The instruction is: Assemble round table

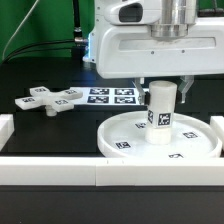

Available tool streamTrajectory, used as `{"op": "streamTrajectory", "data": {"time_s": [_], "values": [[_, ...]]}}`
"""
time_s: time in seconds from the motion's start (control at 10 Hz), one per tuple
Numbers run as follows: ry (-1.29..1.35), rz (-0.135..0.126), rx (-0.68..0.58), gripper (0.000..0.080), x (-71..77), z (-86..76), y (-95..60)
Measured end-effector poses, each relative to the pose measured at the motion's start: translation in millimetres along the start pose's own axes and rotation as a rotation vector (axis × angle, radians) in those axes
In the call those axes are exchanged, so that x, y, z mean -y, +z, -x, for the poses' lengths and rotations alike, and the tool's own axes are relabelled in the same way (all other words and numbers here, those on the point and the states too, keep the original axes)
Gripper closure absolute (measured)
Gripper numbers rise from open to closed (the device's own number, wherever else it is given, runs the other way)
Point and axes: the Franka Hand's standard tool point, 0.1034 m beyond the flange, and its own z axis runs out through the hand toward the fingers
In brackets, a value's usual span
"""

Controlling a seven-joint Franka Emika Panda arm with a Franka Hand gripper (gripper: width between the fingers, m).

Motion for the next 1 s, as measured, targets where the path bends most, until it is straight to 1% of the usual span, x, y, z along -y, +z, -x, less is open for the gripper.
{"op": "streamTrajectory", "data": {"time_s": [0.1, 0.2, 0.3, 0.5, 0.7, 1.0], "values": [[0.06, -0.005, 0.0, 0.0387, -0.2, 0.1, 0.0], [0.214, -0.016, 0.002, 0.0387, -1.0, 0.8, 0.3], [0.37, -0.02, 0.003, 0.0387, -0.5, 2.9, 0.5], [0.658, -0.035, 0.012, 0.0387, 0.5, 4.0, 1.5], [0.906, -0.052, 0.022, 0.0387, 2.0, 3.6, 1.8], [1.099, -0.07, 0.034, 0.0387, 3.2, 3.2, 1.4]]}}
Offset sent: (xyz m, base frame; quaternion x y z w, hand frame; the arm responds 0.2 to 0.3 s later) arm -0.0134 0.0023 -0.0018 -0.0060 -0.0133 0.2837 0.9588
